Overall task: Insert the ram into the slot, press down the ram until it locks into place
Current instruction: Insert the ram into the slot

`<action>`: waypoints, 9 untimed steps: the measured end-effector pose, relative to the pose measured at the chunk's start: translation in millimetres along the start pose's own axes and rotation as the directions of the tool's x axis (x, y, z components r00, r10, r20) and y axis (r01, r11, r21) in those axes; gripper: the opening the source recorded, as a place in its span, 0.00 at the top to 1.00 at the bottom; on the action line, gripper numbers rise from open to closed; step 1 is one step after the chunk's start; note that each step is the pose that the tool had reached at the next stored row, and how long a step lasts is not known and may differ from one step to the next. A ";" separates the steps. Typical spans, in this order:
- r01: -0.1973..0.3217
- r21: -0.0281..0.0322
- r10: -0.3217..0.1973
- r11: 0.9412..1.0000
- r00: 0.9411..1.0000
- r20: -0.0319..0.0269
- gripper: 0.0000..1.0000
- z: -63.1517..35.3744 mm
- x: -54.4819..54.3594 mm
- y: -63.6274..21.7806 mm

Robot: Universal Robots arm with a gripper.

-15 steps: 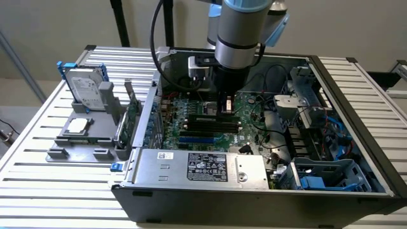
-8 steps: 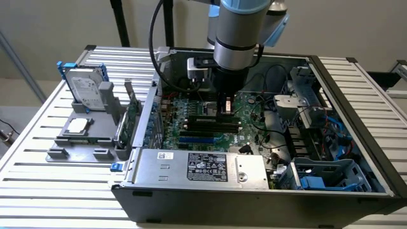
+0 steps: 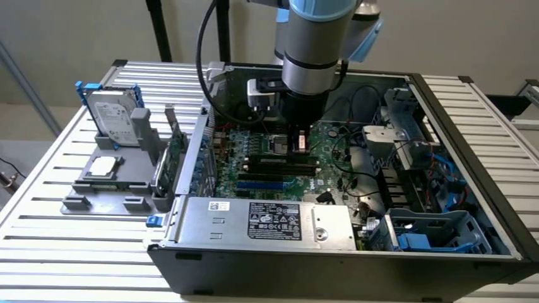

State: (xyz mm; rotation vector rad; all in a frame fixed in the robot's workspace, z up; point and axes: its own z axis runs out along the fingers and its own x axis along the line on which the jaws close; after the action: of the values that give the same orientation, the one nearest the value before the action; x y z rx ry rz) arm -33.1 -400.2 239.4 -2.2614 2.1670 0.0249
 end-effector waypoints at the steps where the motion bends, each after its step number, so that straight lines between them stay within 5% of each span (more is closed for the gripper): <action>1: 0.000 0.001 0.000 1.000 1.000 0.000 0.87 0.5 0.0 0.2; 9: 0.000 0.002 0.000 1.000 1.000 0.000 0.87 4.1 0.1 1.5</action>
State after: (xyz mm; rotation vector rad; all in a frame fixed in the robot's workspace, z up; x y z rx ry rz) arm -34.7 -400.3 235.3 -2.2601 2.1667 0.0224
